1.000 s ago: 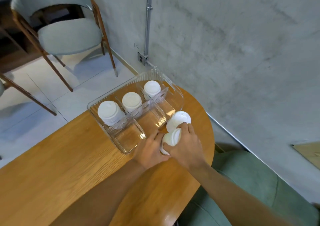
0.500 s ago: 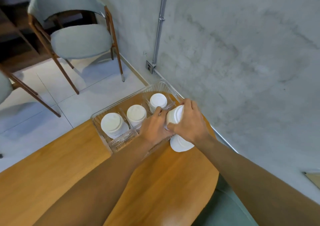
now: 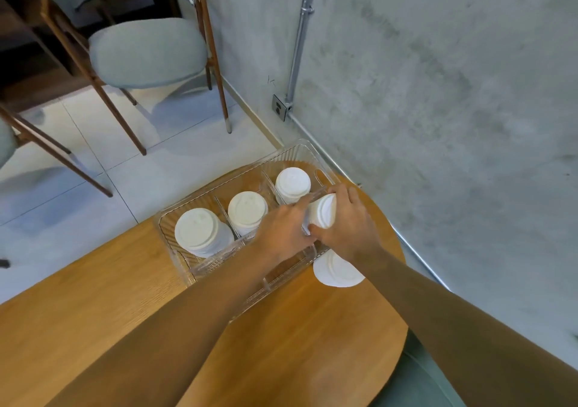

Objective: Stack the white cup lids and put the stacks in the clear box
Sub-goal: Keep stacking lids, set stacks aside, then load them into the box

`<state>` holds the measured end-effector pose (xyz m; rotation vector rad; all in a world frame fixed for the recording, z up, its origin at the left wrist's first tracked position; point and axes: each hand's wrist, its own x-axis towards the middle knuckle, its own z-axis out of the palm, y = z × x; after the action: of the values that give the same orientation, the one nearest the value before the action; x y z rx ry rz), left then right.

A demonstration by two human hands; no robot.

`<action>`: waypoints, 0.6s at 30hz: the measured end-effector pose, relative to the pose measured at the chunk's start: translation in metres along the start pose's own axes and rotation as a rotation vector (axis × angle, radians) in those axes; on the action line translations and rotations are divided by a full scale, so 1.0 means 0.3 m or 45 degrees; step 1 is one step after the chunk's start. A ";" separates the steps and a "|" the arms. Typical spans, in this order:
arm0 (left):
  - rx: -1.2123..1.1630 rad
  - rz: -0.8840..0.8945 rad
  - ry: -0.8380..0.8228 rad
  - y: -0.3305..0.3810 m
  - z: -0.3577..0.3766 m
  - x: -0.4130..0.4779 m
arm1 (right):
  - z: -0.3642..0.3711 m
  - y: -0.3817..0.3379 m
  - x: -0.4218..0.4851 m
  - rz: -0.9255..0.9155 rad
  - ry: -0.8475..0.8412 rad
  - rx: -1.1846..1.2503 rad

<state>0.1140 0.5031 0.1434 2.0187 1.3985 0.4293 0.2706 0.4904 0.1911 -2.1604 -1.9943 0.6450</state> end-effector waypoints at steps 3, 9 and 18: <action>-0.075 -0.018 -0.064 -0.032 -0.014 -0.034 | 0.047 0.003 0.020 0.010 -0.024 0.001; -0.091 0.052 0.012 -0.057 -0.044 -0.103 | 0.079 0.015 0.029 -0.012 -0.011 0.078; -0.076 0.160 0.054 0.047 -0.016 -0.245 | 0.034 0.115 -0.170 0.048 0.109 0.014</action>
<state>0.0931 0.4338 0.1629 2.0661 1.2730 0.5655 0.2965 0.4348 0.1799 -2.1858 -1.9070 0.5568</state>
